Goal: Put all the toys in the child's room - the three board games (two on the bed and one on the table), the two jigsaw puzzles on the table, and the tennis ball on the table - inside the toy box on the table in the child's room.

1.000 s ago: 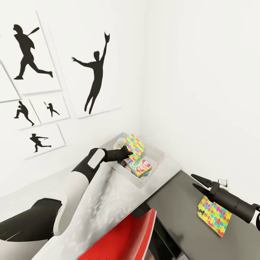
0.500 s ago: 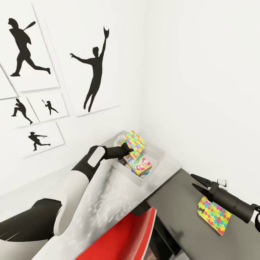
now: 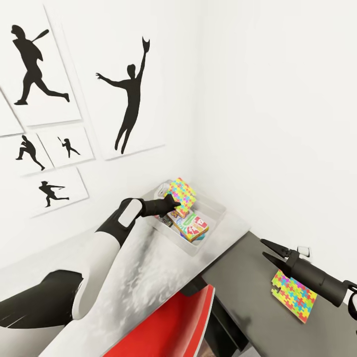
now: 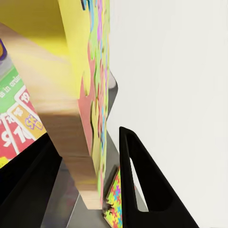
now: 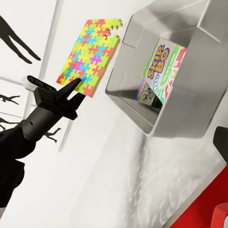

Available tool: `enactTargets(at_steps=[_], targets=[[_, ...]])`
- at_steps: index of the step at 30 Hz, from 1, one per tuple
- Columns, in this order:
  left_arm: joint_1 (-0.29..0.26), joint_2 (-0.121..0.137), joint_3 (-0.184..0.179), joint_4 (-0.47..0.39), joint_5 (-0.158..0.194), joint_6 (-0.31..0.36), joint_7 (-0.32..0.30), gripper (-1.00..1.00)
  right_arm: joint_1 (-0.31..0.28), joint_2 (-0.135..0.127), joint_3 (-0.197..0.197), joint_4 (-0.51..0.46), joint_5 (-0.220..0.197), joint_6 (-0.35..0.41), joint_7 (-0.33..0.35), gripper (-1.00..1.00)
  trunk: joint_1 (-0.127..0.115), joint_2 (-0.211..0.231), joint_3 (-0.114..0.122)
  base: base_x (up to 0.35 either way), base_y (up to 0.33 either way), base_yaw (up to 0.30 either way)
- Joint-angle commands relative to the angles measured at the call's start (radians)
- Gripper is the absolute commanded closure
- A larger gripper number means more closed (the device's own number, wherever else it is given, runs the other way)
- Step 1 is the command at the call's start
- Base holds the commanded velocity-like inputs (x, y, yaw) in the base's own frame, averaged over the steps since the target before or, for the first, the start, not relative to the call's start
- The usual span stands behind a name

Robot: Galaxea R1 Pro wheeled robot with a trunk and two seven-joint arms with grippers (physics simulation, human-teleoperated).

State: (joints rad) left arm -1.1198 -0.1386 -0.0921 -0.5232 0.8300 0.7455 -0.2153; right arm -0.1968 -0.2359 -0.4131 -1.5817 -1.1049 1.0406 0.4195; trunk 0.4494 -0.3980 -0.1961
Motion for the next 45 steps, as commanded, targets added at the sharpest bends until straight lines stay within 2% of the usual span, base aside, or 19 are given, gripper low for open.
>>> enactTargets(at_steps=[1,10,20,25,31,33,36,41,45], targets=[[-0.001,0.0,-0.001,0.0,-0.003,0.002,-0.004,1.0,-0.001,0.0,-0.002,0.0,0.01,0.004,0.01,-1.0,0.001,-0.002,-0.002,0.0,0.0,0.0],[-0.002,-0.003,-0.001,0.0,-0.003,0.002,-0.003,1.0,-0.001,-0.001,-0.003,0.0,0.008,0.005,0.009,-1.0,0.001,-0.002,-0.004,0.0,0.0,0.0],[-0.004,-0.007,-0.001,0.0,-0.003,0.002,-0.001,1.0,-0.001,-0.002,-0.003,-0.001,0.008,0.007,0.01,-1.0,0.001,-0.002,-0.018,0.0,0.0,0.0],[-0.031,-0.008,-0.002,0.001,-0.002,0.001,0.003,1.0,-0.001,-0.004,-0.007,-0.002,0.008,0.007,0.011,-1.0,0.001,-0.002,-0.026,0.0,0.0,0.0],[-0.055,-0.011,-0.003,0.003,0.001,-0.007,0.076,1.0,-0.001,-0.003,-0.016,-0.003,0.007,0.007,0.011,-1.0,0.001,-0.002,-0.036,0.0,0.0,0.0],[-0.073,-0.023,-0.003,0.006,0.002,-0.01,0.092,1.0,-0.001,-0.003,-0.017,-0.003,0.007,0.007,0.012,-1.0,0.001,-0.002,-0.04,0.0,0.0,0.0],[-0.088,-0.035,-0.003,0.016,0.003,-0.013,0.098,1.0,-0.001,-0.003,-0.018,-0.003,0.007,0.007,0.012,-1.0,0.001,-0.002,-0.044,0.0,0.0,0.0],[-0.137,-0.036,-0.002,0.065,0.003,-0.035,0.137,1.0,-0.001,-0.002,-0.018,-0.003,0.007,0.007,0.012,-1.0,0.001,-0.002,-0.053,0.0,0.0,0.0],[-0.15,-0.036,-0.002,0.073,0.003,-0.042,0.148,1.0,-0.001,-0.002,-0.019,-0.003,0.007,0.007,0.012,-1.0,0.001,-0.002,-0.059,0.0,0.0,0.0]])
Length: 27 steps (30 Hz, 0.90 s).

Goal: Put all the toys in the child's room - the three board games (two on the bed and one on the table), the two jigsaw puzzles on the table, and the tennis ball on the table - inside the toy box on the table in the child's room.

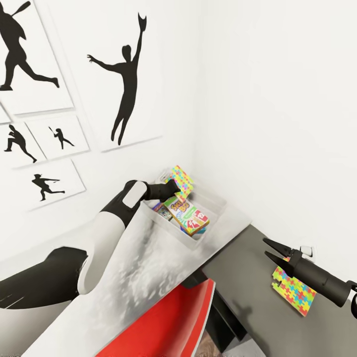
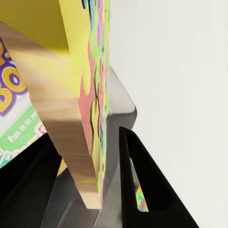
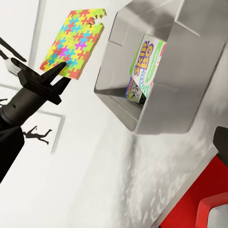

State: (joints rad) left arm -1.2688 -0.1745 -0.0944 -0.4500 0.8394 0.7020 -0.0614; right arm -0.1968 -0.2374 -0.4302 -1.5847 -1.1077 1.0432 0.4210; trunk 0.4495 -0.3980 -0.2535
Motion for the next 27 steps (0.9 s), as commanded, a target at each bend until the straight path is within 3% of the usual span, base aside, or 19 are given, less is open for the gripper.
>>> enactTargets(at_steps=[1,27], targets=[[-0.002,0.0,0.0,0.002,-0.006,-0.001,-0.004,1.0,-0.001,0.0,-0.002,0.0,0.009,0.004,0.01,-1.0,0.001,-0.002,-0.004,0.0,0.0,0.0],[-0.004,0.0,-0.004,0.005,-0.008,-0.018,-0.001,1.0,-0.001,0.0,-0.002,0.0,0.009,0.004,0.01,-1.0,0.001,-0.002,-0.044,0.0,0.0,0.0]])
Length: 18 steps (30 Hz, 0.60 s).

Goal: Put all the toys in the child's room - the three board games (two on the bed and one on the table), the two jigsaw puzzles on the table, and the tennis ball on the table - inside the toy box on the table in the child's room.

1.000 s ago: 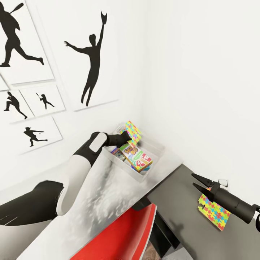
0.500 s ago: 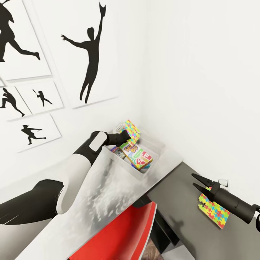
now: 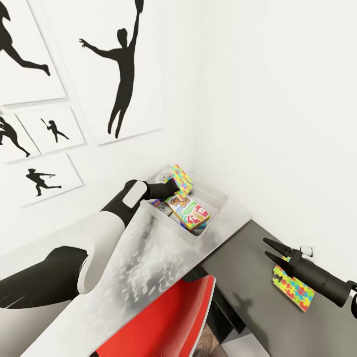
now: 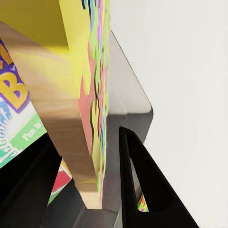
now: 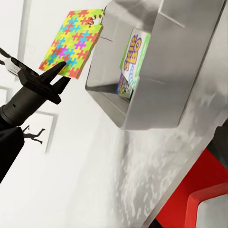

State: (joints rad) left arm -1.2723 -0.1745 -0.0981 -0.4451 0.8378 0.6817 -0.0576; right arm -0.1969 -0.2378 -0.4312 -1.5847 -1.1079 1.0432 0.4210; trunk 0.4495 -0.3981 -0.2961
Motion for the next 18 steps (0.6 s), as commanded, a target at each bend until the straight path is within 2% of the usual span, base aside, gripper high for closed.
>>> enactTargets(at_steps=[1,18], targets=[[-0.001,0.0,0.0,0.0,-0.006,0.002,-0.005,-1.0,-0.001,0.0,-0.001,0.0,0.01,0.004,0.01,-1.0,0.001,-0.002,-0.002,0.0,0.0,0.0],[-0.001,0.0,-0.003,-0.003,-0.009,0.013,-0.007,-1.0,-0.001,0.0,-0.001,0.0,0.01,0.004,0.01,-1.0,0.001,-0.002,-0.003,0.0,0.0,0.0]])
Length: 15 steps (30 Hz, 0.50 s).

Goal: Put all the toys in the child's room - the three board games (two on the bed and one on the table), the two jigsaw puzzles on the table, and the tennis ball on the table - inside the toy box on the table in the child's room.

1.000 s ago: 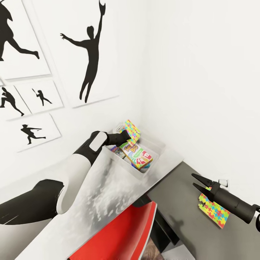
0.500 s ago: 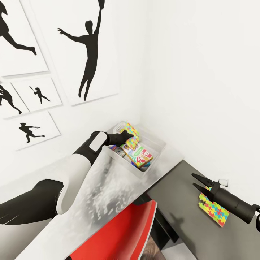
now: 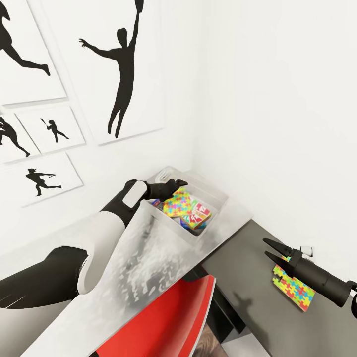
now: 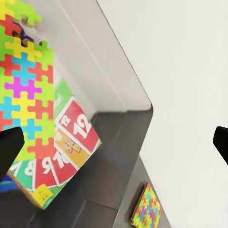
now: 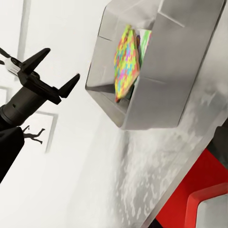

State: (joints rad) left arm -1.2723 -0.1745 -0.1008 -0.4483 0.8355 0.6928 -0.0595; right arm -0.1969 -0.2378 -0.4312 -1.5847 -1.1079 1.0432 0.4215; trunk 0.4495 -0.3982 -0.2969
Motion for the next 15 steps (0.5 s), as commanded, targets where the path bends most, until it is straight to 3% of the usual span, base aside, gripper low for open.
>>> enactTargets(at_steps=[1,7,8,11,12,13,14,15], targets=[[-0.001,0.0,0.0,-0.001,-0.006,0.004,-0.005,-1.0,-0.001,0.0,-0.001,0.0,0.01,0.004,0.01,-1.0,0.001,-0.002,-0.002,0.0,0.0,0.0],[-0.001,0.0,0.001,-0.054,-0.005,0.07,-0.016,-1.0,-0.001,-0.001,-0.001,0.0,0.01,0.004,0.011,-1.0,0.001,-0.002,-0.002,0.0,0.0,0.0],[-0.001,0.015,0.003,-0.081,-0.001,0.099,-0.017,-1.0,-0.001,-0.001,-0.001,0.0,0.01,0.004,0.011,-1.0,0.001,-0.002,-0.002,0.0,0.0,0.0],[0.005,0.117,0.013,-0.214,0.007,0.221,-0.042,-1.0,-0.001,-0.001,-0.001,0.0,0.01,0.004,0.011,-1.0,0.001,-0.002,-0.002,0.0,0.0,0.0],[0.015,0.183,0.03,-0.286,0.01,0.283,-0.088,-1.0,-0.001,0.0,-0.002,0.0,0.011,0.004,0.011,-1.0,0.001,-0.002,-0.002,0.0,0.0,0.0],[0.023,0.206,0.038,-0.306,0.012,0.298,-0.11,-1.0,-0.001,0.0,-0.002,0.0,0.011,0.004,0.011,-1.0,0.001,-0.002,-0.002,0.0,0.0,0.0],[0.047,0.253,0.053,-0.343,0.022,0.32,-0.165,-1.0,-0.001,0.001,-0.003,0.0,0.011,0.003,0.011,-1.0,0.001,-0.002,-0.002,0.0,0.0,0.0],[0.153,0.4,0.076,-0.426,0.075,0.348,-0.37,-1.0,-0.001,0.001,-0.003,0.0,0.011,0.002,0.011,-1.0,0.001,-0.002,-0.002,0.0,0.0,0.0]])
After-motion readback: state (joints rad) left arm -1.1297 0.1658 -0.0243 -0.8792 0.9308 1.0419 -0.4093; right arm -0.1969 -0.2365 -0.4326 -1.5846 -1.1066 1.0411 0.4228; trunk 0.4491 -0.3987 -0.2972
